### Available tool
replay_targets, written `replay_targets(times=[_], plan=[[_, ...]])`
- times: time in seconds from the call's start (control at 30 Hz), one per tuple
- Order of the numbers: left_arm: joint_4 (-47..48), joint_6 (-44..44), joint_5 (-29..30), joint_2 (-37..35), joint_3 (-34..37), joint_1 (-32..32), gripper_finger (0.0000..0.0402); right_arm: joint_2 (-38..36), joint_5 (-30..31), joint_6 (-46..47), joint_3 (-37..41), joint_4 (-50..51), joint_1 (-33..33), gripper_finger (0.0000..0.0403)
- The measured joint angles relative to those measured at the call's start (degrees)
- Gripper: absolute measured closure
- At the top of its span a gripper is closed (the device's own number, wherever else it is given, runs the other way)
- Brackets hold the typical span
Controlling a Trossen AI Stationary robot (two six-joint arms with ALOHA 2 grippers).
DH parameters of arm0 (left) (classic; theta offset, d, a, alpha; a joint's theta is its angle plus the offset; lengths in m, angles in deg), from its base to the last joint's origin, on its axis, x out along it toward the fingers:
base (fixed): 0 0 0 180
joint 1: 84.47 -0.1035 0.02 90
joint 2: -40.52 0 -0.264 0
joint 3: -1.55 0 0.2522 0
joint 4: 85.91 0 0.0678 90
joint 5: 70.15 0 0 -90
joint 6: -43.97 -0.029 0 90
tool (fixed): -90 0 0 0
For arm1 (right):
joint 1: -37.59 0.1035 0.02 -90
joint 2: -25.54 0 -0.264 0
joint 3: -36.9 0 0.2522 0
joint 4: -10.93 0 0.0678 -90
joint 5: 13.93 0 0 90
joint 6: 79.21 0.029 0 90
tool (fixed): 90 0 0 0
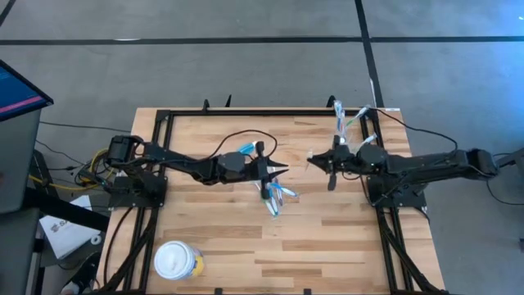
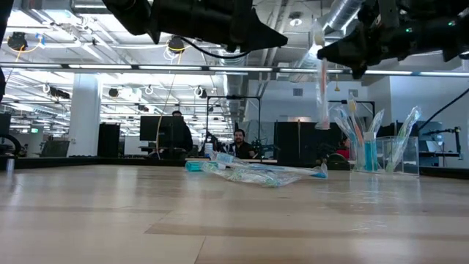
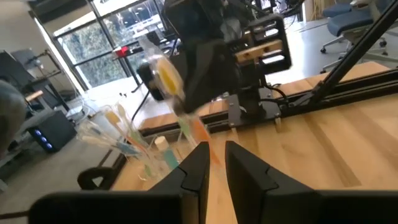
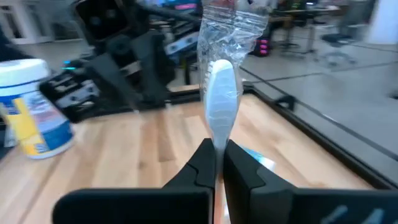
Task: Pick & Place toothbrushing station
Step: Put the orange toothbrush into the transparent organizer
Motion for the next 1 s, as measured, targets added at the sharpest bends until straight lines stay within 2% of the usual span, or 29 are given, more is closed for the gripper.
replay_targets(times=[0.2,0.37,0.57,0.73,0.87,1.0], plan=[[0.15,3.48,-0.05,0.00,2.24,0.04,0.0360,-7.13,9.66,-0.09,-0.02,9.30,2.70,0.0402],[0.11,4.92,-0.08,0.00,4.18,0.33,0.0360,-12.35,20.78,0.33,-0.02,17.01,5.64,0.0402],[0.00,7.58,-0.22,0.00,5.75,1.31,0.0364,-18.22,30.48,0.50,-0.02,22.04,8.16,0.0402],[-0.02,7.64,-0.24,0.00,6.38,1.66,0.0364,-23.26,40.26,3.58,-0.04,29.82,9.21,0.0402],[-0.07,7.65,-0.22,0.00,6.38,1.63,0.0364,-27.04,45.06,7.17,-0.04,36.74,9.29,0.0402],[-0.13,7.71,-0.22,0.00,6.38,1.62,0.0366,-30.63,47.40,7.51,-0.02,38.60,9.27,0.0402]])
